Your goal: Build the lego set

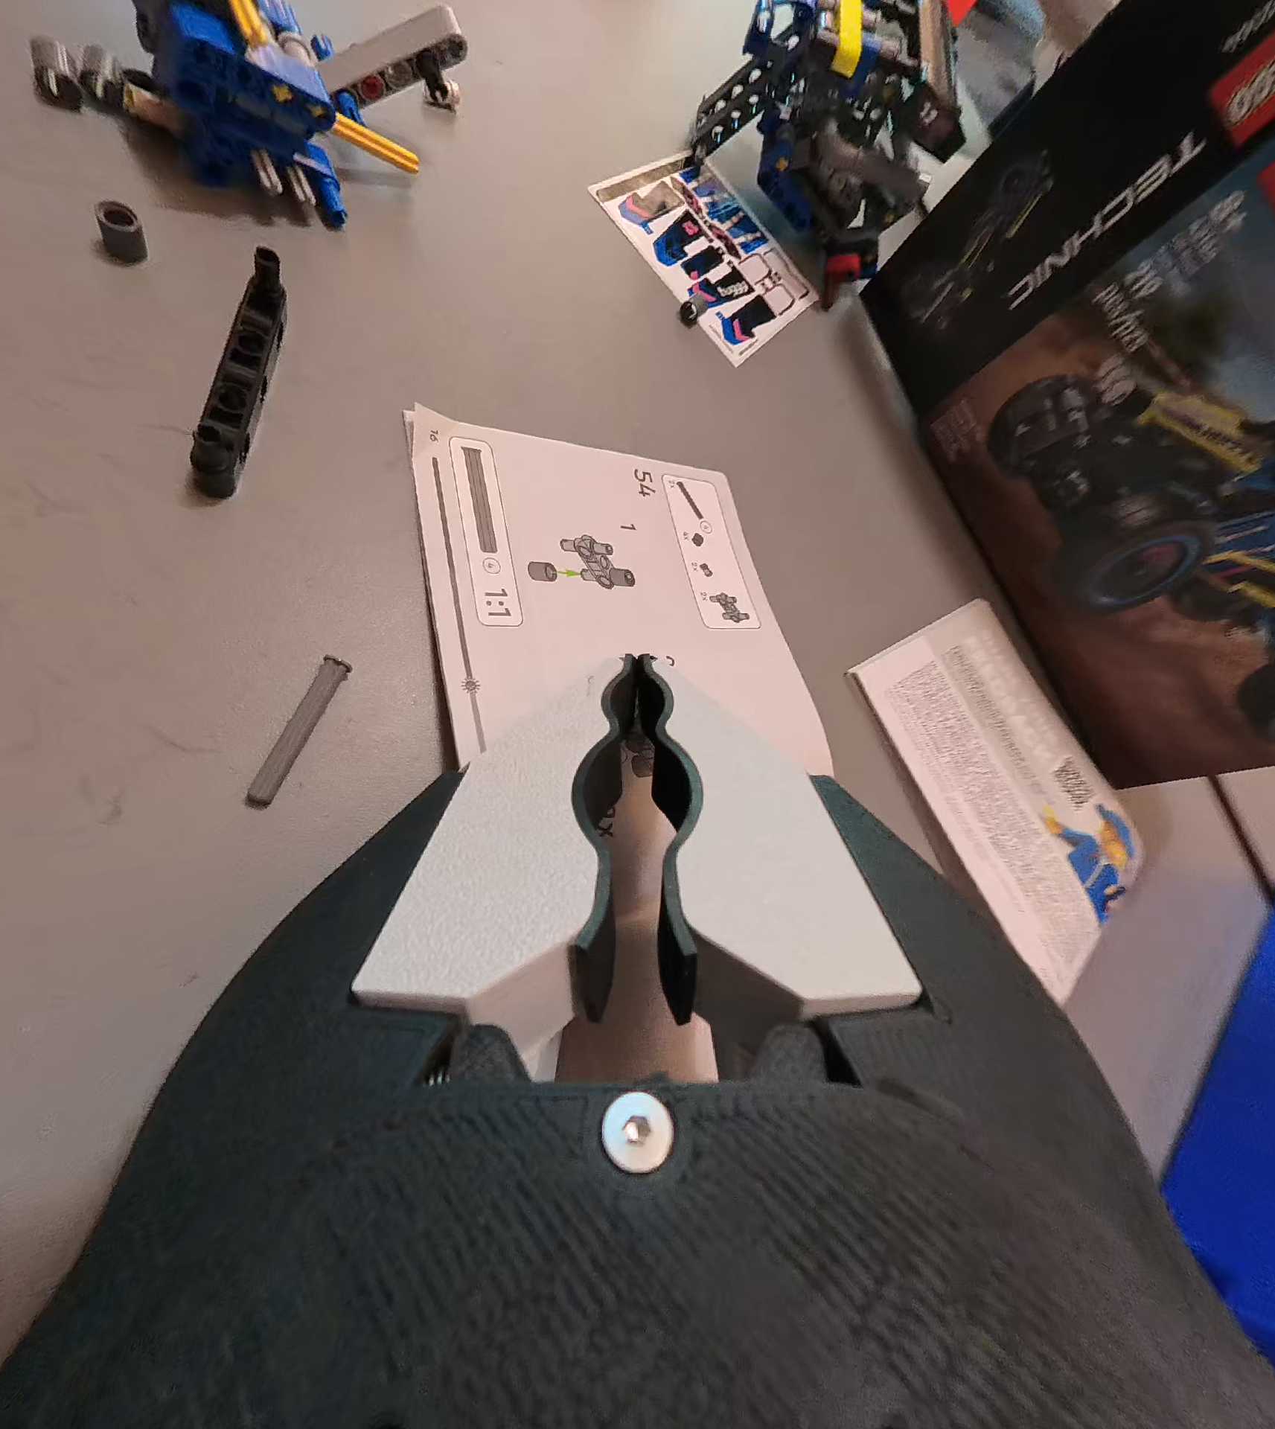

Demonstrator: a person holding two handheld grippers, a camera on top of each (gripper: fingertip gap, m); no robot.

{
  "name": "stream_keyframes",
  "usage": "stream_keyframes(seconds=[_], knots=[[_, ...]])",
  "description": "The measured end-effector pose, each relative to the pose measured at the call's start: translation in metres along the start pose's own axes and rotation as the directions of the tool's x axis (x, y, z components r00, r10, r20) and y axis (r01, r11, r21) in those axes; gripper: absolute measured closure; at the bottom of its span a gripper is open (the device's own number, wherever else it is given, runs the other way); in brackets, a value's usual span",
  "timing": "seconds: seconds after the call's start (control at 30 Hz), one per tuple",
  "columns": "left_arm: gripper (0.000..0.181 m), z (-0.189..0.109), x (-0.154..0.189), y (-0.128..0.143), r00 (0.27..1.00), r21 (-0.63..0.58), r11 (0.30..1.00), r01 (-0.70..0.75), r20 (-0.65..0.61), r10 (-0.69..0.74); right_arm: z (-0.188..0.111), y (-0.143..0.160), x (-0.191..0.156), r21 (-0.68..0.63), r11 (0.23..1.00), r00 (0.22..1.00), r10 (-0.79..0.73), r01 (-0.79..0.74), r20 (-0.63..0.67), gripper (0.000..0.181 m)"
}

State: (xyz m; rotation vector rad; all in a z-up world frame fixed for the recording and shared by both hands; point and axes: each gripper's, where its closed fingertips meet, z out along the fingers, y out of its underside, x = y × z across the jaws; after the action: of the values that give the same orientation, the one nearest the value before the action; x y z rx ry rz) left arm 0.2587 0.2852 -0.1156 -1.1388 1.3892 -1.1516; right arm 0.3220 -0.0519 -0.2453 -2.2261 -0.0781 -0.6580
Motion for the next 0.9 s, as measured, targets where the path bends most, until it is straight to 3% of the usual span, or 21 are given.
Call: stream_keyframes(seconds=[0.07,0.13,0.2,0.43,0.9], knots=[[0.169,0.001,0.026,0.018,0.983,-0.171,0.985,-0.013,-0.180,-0.018,0.000,0.000,0.000,0.003,1.000,1.000,-0.021,0.021,-0.019,0.181],[0.165,-0.010,0.050,0.048,0.948,-0.374,0.924,-0.082,-0.316,-0.044,0.000,-0.001,0.000,0.003,1.000,0.999,-0.030,0.030,-0.027,0.181],[0.161,-0.024,0.063,0.072,0.923,-0.457,0.867,-0.201,-0.384,0.012,-0.001,-0.001,0.000,0.004,0.999,0.999,-0.033,0.033,-0.030,0.181],[0.162,-0.037,0.076,0.118,0.908,-0.552,0.767,-0.327,-0.409,0.093,0.000,-0.001,0.000,0.003,1.000,0.999,-0.024,0.024,-0.022,0.181],[0.178,-0.029,0.077,0.131,0.913,-0.583,0.752,-0.308,-0.403,0.061,0.000,0.000,0.000,0.002,1.000,1.000,-0.018,0.019,-0.017,0.181]])
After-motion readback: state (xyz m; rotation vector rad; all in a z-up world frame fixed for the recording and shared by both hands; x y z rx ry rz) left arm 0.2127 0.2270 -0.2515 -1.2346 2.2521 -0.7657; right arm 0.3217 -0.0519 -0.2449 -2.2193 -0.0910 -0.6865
